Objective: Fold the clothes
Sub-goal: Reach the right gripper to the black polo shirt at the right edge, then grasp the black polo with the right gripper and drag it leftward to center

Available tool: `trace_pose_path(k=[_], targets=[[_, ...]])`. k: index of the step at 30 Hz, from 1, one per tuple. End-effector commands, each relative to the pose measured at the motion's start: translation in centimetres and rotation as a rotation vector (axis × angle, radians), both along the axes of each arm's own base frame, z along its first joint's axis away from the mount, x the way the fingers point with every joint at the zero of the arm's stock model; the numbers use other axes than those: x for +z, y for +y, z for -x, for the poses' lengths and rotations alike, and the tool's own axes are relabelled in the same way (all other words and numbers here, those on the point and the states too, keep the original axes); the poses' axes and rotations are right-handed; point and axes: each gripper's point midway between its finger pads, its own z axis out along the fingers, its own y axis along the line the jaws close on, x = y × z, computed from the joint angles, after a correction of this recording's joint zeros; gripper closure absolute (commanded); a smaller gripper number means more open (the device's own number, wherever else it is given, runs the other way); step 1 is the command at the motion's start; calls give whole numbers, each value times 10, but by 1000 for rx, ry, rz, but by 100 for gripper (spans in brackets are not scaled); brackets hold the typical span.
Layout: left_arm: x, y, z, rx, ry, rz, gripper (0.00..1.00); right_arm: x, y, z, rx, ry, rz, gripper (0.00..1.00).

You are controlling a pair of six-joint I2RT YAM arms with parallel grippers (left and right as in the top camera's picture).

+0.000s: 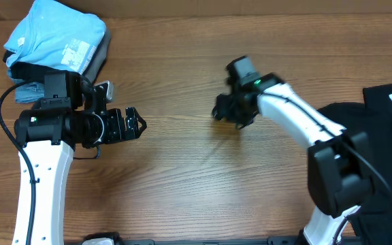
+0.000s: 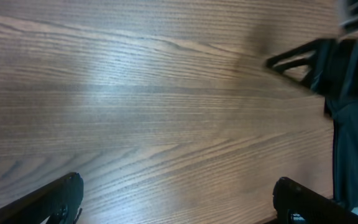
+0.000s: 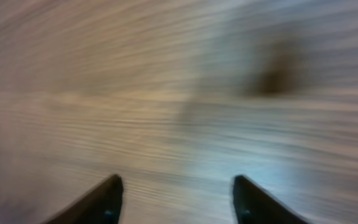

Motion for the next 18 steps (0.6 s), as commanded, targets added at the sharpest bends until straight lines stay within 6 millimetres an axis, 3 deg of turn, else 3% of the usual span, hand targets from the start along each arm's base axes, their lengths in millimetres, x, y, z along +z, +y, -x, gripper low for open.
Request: trace_pose_path(k=[1, 6, 8, 12, 18], targets=[[7, -4, -1, -28, -20, 9, 0, 45, -95, -49, -282, -108, 112, 27], [11, -11, 0, -43, -20, 51, 0, 41, -187, -41, -495, -6, 138, 20], [11, -11, 0, -43, -20, 51, 0, 31, -211, -31, -550, 47, 150, 20], [12, -11, -3, -44, -36, 49, 0, 4, -236, -11, -611, 143, 172, 18], [13, -11, -6, -44, -49, 47, 0, -33, -248, 7, -668, 213, 247, 18]])
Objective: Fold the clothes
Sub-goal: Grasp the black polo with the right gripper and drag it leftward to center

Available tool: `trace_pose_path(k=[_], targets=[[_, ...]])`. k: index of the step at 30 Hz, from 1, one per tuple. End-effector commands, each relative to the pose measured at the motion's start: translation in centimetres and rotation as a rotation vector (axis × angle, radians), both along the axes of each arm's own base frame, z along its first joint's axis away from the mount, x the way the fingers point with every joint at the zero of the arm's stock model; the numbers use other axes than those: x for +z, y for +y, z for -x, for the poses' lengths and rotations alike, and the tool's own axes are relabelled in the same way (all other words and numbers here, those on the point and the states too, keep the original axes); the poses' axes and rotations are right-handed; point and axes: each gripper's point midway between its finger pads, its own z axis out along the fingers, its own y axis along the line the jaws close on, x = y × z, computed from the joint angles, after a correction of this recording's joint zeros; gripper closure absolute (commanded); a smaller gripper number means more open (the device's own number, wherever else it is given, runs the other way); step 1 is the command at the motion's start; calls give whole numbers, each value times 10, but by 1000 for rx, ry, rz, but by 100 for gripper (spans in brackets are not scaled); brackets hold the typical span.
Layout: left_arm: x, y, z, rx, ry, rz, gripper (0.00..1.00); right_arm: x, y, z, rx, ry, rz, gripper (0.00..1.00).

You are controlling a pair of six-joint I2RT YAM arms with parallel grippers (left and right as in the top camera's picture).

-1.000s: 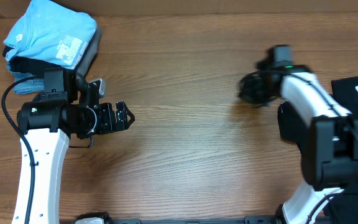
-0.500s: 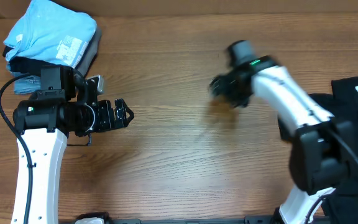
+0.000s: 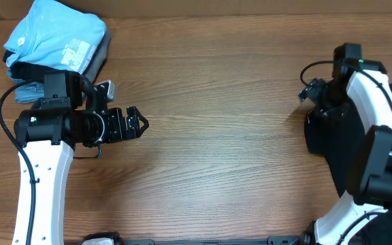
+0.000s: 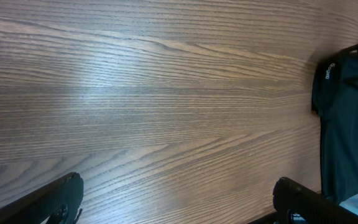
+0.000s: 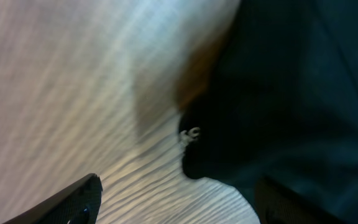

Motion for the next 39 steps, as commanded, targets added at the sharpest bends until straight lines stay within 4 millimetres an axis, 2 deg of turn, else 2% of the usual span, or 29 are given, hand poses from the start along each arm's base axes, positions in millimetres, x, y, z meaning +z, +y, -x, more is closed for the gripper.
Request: trace_pose_path(k=[1, 4, 6, 8, 11, 13, 16, 20, 22, 23, 25, 26, 28, 29, 31, 33, 35, 39], targets=[[9, -5, -4, -30, -35, 9, 0, -26, -8, 16, -55, 84, 56, 19], [8, -5, -3, -33, -34, 8, 0, -39, -10, 24, -86, 132, 87, 25], [8, -5, -3, -33, -33, 8, 0, -44, -10, 21, -87, 124, 84, 53], [8, -5, -3, -33, -33, 8, 0, -44, -2, 13, -68, 95, 56, 74], [8, -5, -3, -34, -33, 8, 0, -41, 25, -2, 25, 33, -41, 88], [8, -5, -3, -33, -33, 8, 0, -37, 58, -13, 129, -24, -136, 91], [9, -4, -3, -31, -34, 8, 0, -29, 120, -25, 292, -103, -266, 94], [22, -4, -5, -31, -57, 7, 0, -19, 215, -20, 495, -165, -375, 94], [36, -4, -7, -31, -80, 5, 0, -14, 272, -5, 593, -179, -414, 94], [45, -4, -7, -30, -97, 1, 0, -13, 294, 4, 630, -181, -425, 93], [64, -2, -8, -26, -132, -13, 0, -10, 345, 31, 738, -188, -449, 89], [71, -1, -9, -24, -148, -20, 0, -8, 364, 43, 789, -192, -459, 87], [87, 1, -10, -18, -181, -35, 0, -5, 398, 70, 900, -201, -458, 75], [97, 1, -10, -18, -206, -38, 0, -3, 415, 87, 971, -207, -421, 65], [103, 1, -11, -19, -223, -36, 0, 3, 420, 95, 1006, -224, -339, 51], [103, 1, -11, -19, -224, -37, 0, 14, 412, 88, 996, -248, -263, 43], [102, 0, -10, -21, -215, -35, 0, 30, 396, 74, 956, -280, -203, 40], [100, -12, -10, -100, -235, -54, 0, 78, 346, 39, 820, -363, -120, 29]])
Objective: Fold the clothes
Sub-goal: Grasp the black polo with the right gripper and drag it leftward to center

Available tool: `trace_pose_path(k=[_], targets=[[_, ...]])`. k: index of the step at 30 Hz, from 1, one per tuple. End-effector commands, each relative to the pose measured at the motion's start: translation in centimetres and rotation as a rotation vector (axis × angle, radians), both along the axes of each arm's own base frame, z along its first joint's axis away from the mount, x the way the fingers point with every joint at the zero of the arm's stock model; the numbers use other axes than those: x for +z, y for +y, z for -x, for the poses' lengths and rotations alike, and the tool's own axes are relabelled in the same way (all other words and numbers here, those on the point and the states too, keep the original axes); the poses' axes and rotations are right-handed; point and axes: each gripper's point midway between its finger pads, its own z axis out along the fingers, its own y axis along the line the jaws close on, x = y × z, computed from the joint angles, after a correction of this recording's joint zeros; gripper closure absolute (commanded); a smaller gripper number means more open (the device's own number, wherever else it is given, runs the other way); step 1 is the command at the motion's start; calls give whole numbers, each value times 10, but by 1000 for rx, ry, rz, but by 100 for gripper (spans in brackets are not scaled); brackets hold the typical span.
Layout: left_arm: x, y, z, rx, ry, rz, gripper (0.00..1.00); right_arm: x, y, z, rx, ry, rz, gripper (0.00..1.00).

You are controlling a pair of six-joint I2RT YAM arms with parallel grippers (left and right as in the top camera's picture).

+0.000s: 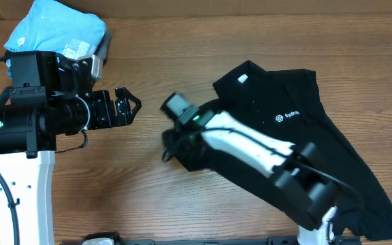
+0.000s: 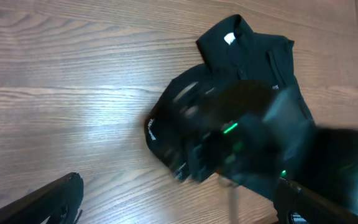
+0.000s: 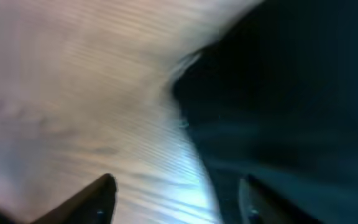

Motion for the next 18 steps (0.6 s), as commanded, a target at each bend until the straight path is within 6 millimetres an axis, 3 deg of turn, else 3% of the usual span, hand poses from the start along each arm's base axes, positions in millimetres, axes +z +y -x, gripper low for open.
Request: trace_pose_path(k=[1, 7, 12, 15, 17, 18], targets=[[3, -16, -2, -116, -51, -54, 0, 89, -54, -67, -206, -231, -30, 28], [-26, -49, -10, -236, -12, -229, 0, 160, -140, -86, -408, -312, -82, 21], [-40, -102, -32, -333, -35, -149, 0, 190, -205, -77, -550, -331, -68, 16], [-72, -107, -52, -327, 6, -251, 0, 195, -237, -65, -624, -305, -38, 14], [-102, -106, -62, -325, 73, -317, 0, 193, -253, -56, -664, -275, -13, 14], [-128, -109, -66, -351, 134, -341, 0, 190, -264, -49, -690, -243, 9, 13]])
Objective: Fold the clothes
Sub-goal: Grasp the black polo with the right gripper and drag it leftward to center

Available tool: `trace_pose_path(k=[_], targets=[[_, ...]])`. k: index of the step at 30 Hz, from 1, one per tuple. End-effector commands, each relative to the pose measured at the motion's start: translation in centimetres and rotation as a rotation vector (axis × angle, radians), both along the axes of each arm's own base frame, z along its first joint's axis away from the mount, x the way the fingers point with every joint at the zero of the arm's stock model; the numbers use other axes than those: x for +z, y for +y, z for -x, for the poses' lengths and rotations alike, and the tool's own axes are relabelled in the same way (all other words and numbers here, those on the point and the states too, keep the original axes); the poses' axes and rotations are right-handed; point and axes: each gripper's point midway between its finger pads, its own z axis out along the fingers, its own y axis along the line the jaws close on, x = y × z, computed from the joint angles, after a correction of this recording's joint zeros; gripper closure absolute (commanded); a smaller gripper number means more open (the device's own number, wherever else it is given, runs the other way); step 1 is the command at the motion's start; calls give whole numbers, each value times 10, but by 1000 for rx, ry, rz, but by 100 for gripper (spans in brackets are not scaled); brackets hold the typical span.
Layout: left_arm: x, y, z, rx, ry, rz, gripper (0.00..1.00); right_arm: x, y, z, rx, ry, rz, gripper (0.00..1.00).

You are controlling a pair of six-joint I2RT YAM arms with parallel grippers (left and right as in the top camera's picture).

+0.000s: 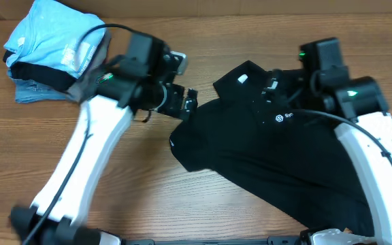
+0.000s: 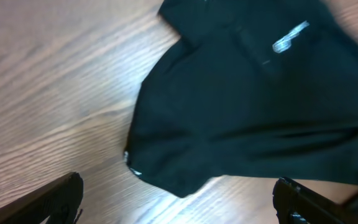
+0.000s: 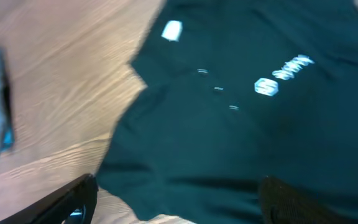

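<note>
A black polo shirt (image 1: 278, 163) with a small white chest logo (image 1: 286, 117) lies spread on the wooden table, collar toward the top. My left gripper (image 1: 188, 101) hovers open at the shirt's left sleeve edge; its view shows the shirt (image 2: 241, 106) below wide-apart fingers (image 2: 55, 199). My right gripper (image 1: 272, 83) hangs open above the collar area, with the shirt (image 3: 247, 124) and logo (image 3: 284, 74) under it. Neither holds anything.
A stack of folded clothes (image 1: 53, 47), light blue on top, sits at the table's far left corner. Bare wood table (image 1: 135, 197) runs along the front left.
My right gripper has left the shirt's left sleeve and now hangs high over the collar. My left arm has reached right, its gripper now at the shirt's left edge. The shirt lies unchanged.
First the right gripper was over bare mid-table with the shirt bunched at the right edge. Then it stood at that heap. Later the shirt lay spread across the centre with the right gripper at its left sleeve. Now both grippers hover open over it.
</note>
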Motion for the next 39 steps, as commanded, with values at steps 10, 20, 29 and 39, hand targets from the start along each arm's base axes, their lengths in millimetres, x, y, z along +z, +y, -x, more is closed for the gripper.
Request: trace_pose_path(k=[10, 20, 29, 39], targets=[[-171, -10, -26, -23, 344, -190, 9, -1, -40, 20, -107, 83, 24, 13], [-225, -14, -25, -46, 425, -213, 30, -2, -41, 20, -111, 84, 31, 13], [-237, 6, -21, -36, 435, -344, 96, -2, -45, 19, -122, 79, 53, 13], [-229, 101, -17, 339, 520, -587, 96, -2, -57, 18, -151, 70, 112, 12]])
